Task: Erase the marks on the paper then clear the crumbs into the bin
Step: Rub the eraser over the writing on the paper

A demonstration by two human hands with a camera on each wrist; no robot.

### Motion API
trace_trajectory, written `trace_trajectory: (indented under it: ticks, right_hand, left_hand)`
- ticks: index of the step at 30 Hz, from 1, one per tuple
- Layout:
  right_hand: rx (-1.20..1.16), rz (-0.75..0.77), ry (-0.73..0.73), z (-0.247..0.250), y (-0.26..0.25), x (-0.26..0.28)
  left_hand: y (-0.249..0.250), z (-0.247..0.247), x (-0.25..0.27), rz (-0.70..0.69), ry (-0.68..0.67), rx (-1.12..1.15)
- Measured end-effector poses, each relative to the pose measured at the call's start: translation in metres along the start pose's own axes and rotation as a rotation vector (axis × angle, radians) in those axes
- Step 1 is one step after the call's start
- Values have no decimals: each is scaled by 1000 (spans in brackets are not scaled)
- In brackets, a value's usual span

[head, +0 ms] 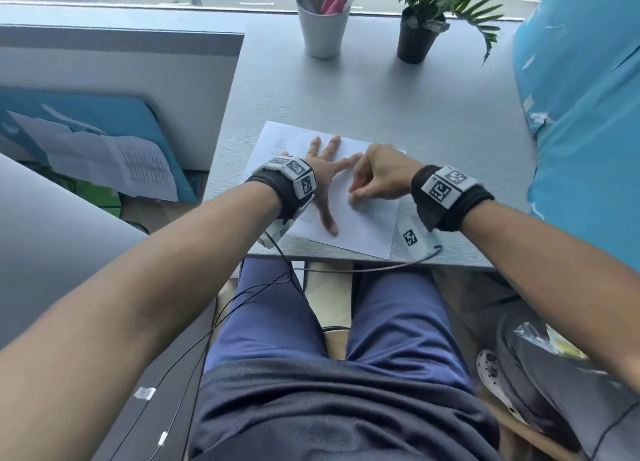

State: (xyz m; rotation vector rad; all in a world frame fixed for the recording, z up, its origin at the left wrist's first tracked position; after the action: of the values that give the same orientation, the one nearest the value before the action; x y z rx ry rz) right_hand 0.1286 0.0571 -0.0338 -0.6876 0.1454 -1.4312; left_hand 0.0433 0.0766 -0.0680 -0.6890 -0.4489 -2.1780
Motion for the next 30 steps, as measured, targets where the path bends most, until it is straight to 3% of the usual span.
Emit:
trace_trajectory:
  ticks: [6,13,17,24,30]
  right_hand:
    - [20,-101,237,48,29,-21]
    - [16,0,-31,-4,-1,3]
    - [35,-74,144,36,23,-19]
    - [5,-125,342,51,41,-7]
    - [18,-170,286,41,54,15]
  left_hand:
    - [-1,1,1,-7,20,6]
    - [-3,-3,-3,-18,-6,-28]
    - [-2,-3,-2,-30,9,-11]
    - [-5,-1,-2,-46,8,-15]
    - [-18,1,-1,-95,81,13]
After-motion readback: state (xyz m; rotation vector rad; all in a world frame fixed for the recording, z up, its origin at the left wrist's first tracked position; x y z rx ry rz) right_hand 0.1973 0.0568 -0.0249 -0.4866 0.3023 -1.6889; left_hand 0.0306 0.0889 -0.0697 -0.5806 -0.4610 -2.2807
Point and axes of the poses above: each hand's wrist, its own x-axis away from the middle knuckle, its own z-axis out of the back of the hand, y = z × x, the point moved 10 cm from there along -x, towards the middle knuckle, and after that the axes turned 2 degrees about y, right-handed, at the moved point
